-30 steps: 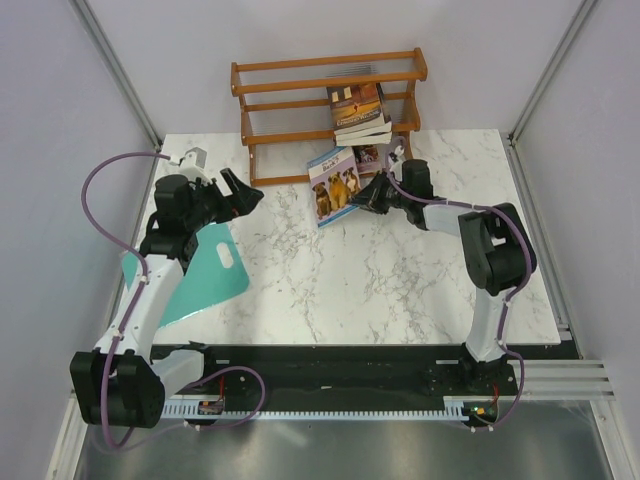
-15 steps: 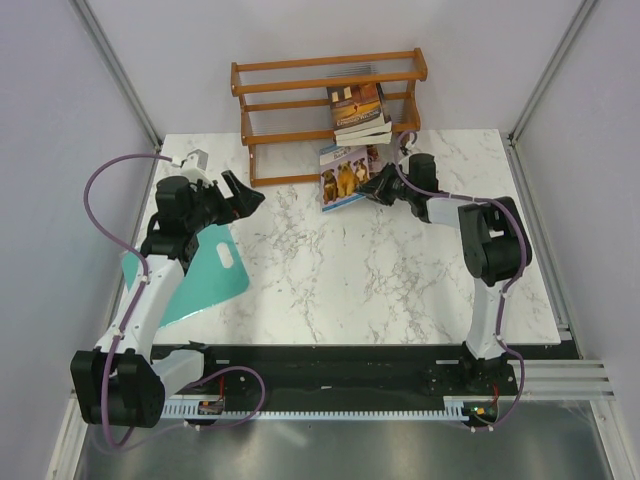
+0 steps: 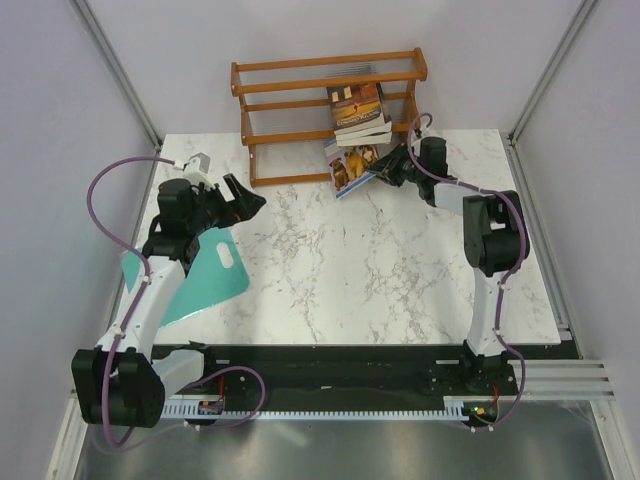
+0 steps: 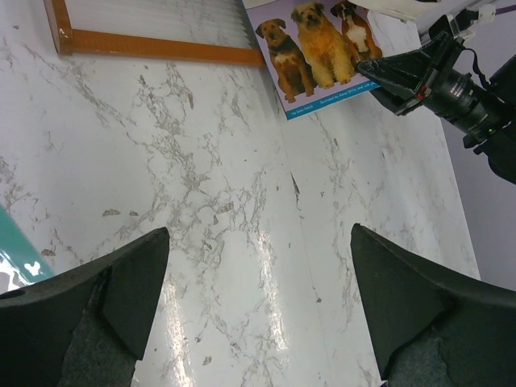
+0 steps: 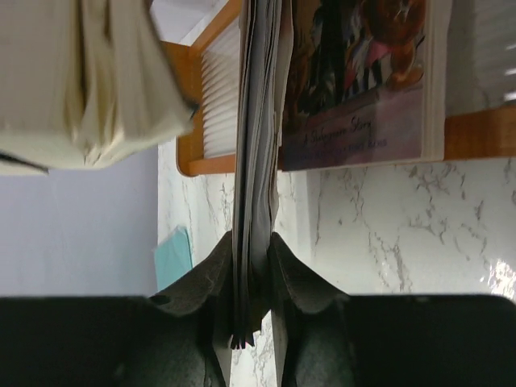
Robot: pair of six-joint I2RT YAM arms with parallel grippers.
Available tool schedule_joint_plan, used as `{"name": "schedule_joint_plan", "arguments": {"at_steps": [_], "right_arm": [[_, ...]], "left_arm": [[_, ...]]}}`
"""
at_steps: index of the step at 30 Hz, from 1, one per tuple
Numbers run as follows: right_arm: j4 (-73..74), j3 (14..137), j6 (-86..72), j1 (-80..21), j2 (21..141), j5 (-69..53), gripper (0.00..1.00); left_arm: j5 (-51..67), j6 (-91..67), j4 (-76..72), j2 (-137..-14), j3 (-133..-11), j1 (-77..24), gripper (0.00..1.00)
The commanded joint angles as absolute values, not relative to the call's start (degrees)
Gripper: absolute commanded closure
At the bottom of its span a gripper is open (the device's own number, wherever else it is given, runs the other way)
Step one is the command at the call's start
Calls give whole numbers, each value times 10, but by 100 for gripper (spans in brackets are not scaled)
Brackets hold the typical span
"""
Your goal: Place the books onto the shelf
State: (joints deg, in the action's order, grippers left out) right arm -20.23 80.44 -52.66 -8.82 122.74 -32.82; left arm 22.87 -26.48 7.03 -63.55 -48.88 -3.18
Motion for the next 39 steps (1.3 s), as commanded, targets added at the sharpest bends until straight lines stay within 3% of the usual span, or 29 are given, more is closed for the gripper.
{"name": "schedule_joint_plan", "arguments": {"at_steps": [1,13,31,39], "right_arm": [[-178,877,-549,-77,1273,-344,71],[-273,805,-593,-67,1264,-284,75],[-398,809,-681,-56,1322,-310,77],[-640,769,-853,-32,1389,-317,77]], "left_arm": [[242,-244,47,-636,-487,-28,0],[245,-243,47,-637,-487,-29,0],[251,-239,47,-646,-491,-29,0],[253,-238,46,-649,-487,-29,0]]}}
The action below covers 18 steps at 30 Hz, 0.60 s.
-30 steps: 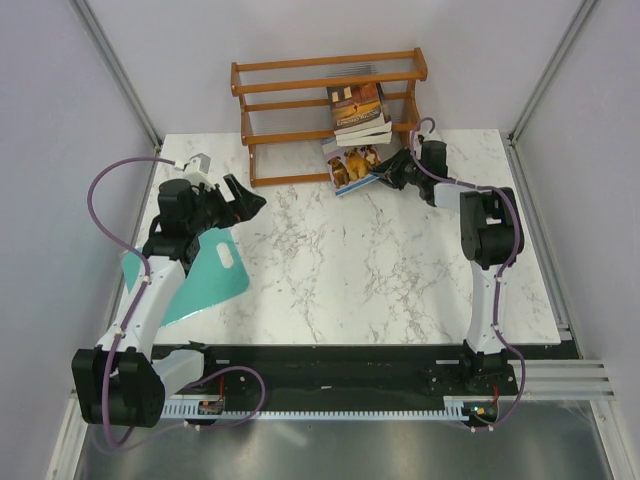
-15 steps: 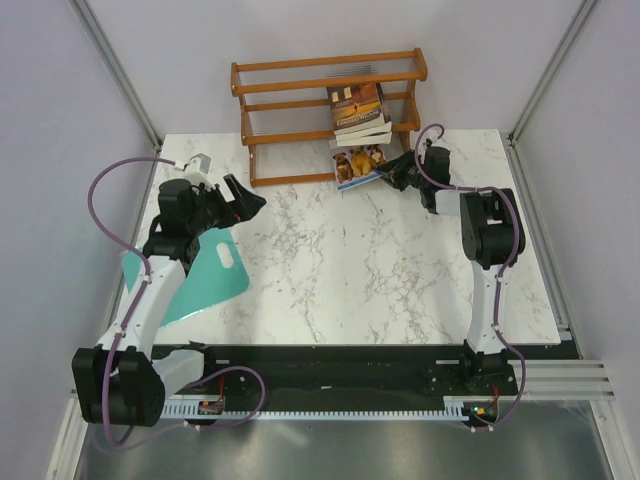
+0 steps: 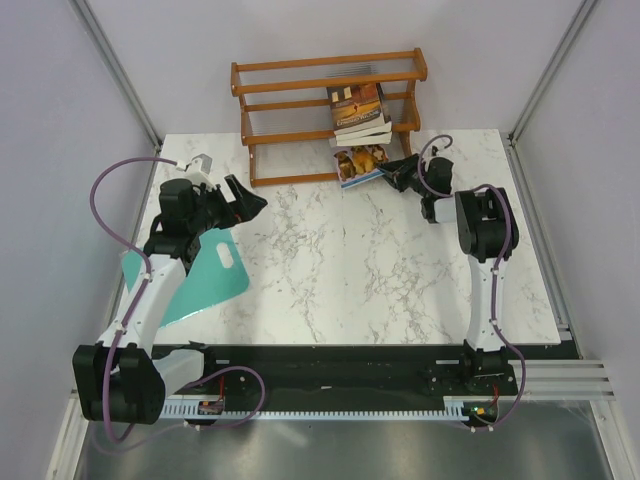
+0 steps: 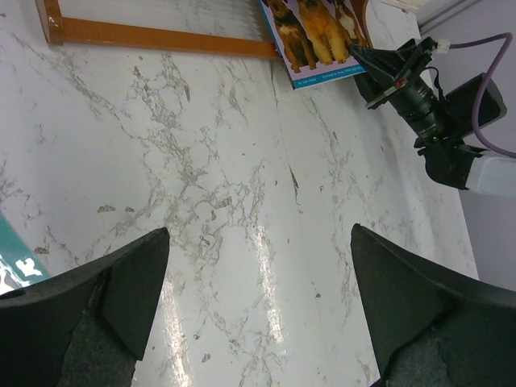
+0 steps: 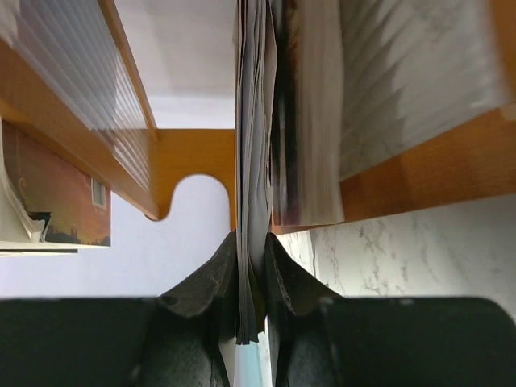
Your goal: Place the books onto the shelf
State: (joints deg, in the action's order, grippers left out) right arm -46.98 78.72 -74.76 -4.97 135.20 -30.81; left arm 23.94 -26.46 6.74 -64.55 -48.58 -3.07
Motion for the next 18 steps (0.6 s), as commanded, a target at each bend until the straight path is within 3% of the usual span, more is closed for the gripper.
{"name": "schedule_joint_plan", "arguments": {"at_steps": [1,18], "right_arm": [[-656,766,-857,-30,1396,-316,77],[-784,748,-933,-16,1436,-281,78]], "left_arm": [[255,-238,46,-648,-488,-28,0],[263,-239,47,-649,-483,-29,0]]}}
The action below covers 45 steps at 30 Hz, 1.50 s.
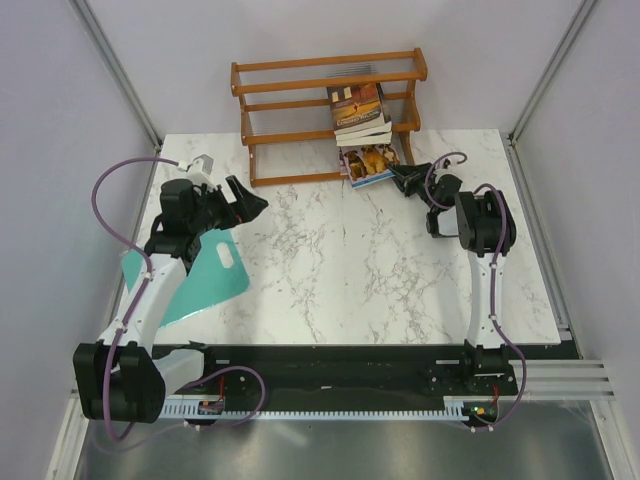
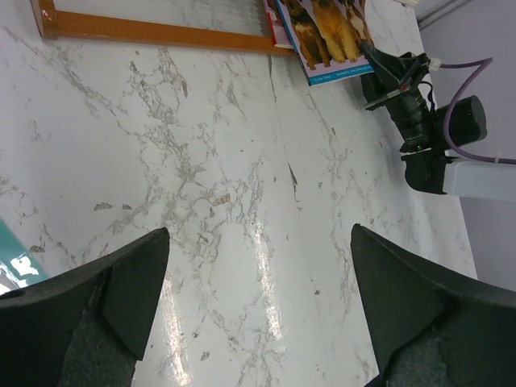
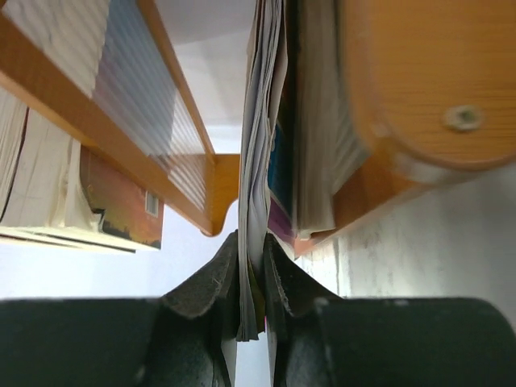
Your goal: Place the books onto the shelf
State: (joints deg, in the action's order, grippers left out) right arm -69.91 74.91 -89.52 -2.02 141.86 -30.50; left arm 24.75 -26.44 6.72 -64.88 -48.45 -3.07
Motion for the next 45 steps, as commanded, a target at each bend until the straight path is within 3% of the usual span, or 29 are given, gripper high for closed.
{"name": "schedule_joint_plan", "arguments": {"at_steps": [1,5,24,45], "right_arm": [[-799,746,-939,-16,1439,-277,78],[-832,753,-969,-16,1455,-266,78],[-578,817,-797,-33,1376,-271,75],[-589,811,-803,-38,1332,-220,82]], "left_arm": [[264,-238,46,-650,-483,-29,0],[265,-238,47,-651,-483,-29,0],[270,-238,44,-657,-481,-28,0],[271,-229,45,-662,-481,-29,0]]}}
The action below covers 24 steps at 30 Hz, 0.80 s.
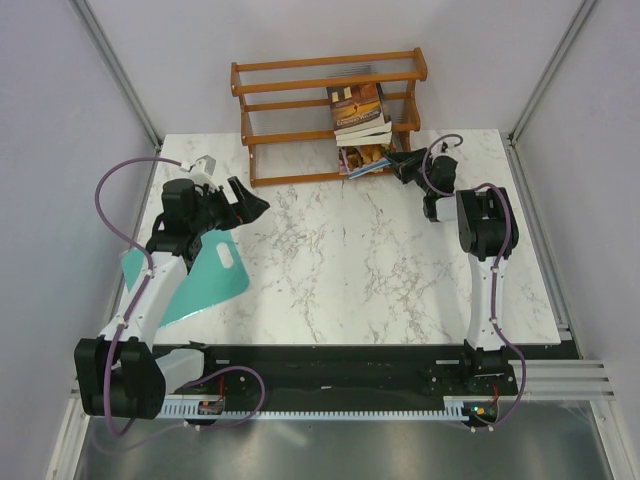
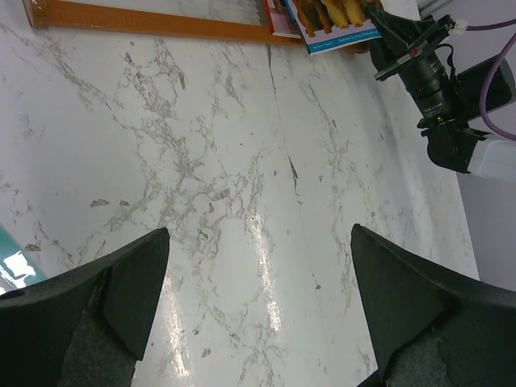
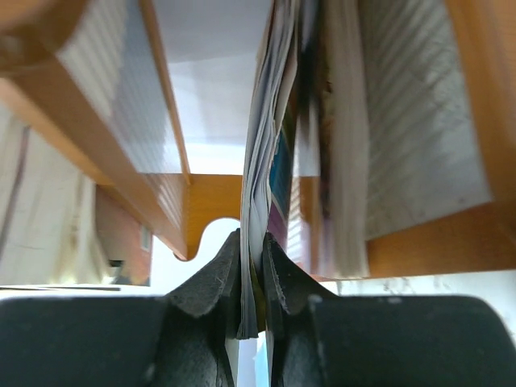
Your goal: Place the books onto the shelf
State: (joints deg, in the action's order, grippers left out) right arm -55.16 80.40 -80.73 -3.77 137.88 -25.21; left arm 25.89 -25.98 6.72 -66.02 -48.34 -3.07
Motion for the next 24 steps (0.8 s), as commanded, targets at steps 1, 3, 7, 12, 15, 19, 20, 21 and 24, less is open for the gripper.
{"name": "schedule_joint_plan", "arguments": {"at_steps": [1,3,7,12,15,19,20,21,24], "right_arm": [[-591,806,-805,-37,1332,-216,82],[-592,797,-803,-36,1325,-204,82],[-571,807,-789,-37,1325,-201,81],[-515,836,-764,-47,1338,-199,80],[-505,854,-763,-55,1347,-196,79],[-499,857,-762,-63,1353,-191,78],[-497,857,-762,-63,1353,-189,77],[-495,855,-759,-66,1353,-187,76],[-493,848,-756,-69,1349,-182,76]], "left_arm": [[272,-229,44,-662,-482,-29,0],[273,-229,45,-663,-483,-29,0],[272,-226,47,-662,-483,-29,0],[272,-225,47,-668,-485,-29,0],[273,-224,47,-666,-485,-29,0],[272,-222,47,-664,-485,-29,0],[272,-221,48,-664,-486,-29,0],[271,-221,48,-664,-486,-29,0],[272,-221,48,-665,-485,-29,0]]}}
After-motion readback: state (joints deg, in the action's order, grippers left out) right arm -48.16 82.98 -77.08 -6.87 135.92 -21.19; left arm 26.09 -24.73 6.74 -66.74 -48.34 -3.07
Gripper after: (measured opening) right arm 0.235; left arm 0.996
